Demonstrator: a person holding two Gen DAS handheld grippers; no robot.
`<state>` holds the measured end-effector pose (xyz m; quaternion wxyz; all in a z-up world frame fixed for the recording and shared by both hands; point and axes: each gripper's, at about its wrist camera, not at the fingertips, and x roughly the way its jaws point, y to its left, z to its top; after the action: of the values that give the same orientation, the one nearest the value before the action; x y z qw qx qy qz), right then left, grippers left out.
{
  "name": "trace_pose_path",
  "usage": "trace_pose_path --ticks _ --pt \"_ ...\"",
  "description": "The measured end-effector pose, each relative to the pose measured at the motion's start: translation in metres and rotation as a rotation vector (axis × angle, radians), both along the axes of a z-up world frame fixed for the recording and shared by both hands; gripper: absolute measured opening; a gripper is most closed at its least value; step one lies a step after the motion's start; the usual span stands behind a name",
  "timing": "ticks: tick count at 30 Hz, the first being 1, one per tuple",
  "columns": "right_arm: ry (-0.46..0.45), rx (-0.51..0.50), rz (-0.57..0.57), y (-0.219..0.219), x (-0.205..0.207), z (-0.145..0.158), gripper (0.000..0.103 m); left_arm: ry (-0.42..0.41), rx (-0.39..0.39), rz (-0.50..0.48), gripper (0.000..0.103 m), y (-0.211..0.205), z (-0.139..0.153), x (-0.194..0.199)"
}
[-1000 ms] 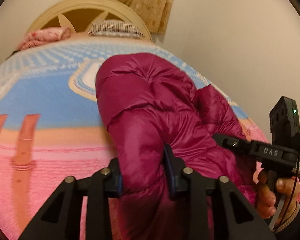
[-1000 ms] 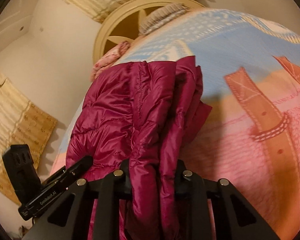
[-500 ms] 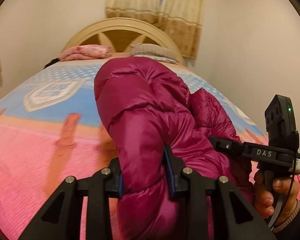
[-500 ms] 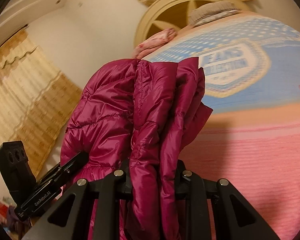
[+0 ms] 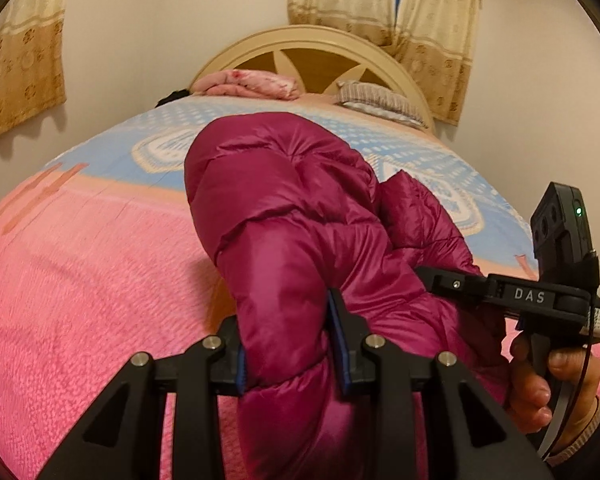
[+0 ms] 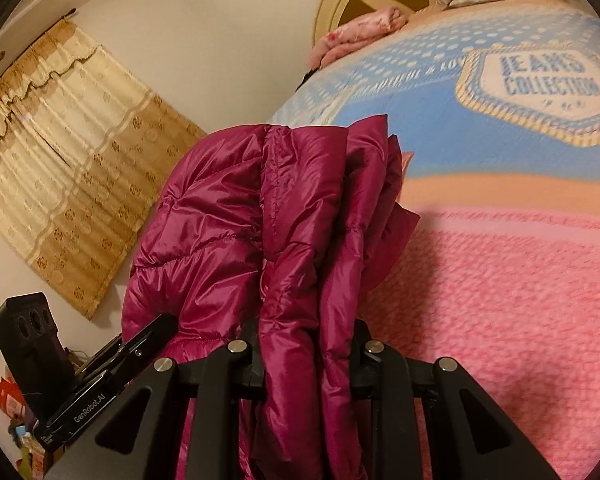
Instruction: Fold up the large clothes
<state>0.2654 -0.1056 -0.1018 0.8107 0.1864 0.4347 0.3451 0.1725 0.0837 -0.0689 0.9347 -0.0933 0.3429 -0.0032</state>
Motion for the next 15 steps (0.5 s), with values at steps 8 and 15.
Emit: trace_pose_path --ticks 8,15 --pt "0.025 -0.017 0.014 0.011 0.006 -0.015 0.023 0.046 -0.015 0.028 0.039 0.008 -0.02 0.002" --pt "0.049 -0.019 0.006 0.006 0.009 -0.028 0.024 0.068 0.0 0.06 0.059 0.015 -0.033 -0.003"
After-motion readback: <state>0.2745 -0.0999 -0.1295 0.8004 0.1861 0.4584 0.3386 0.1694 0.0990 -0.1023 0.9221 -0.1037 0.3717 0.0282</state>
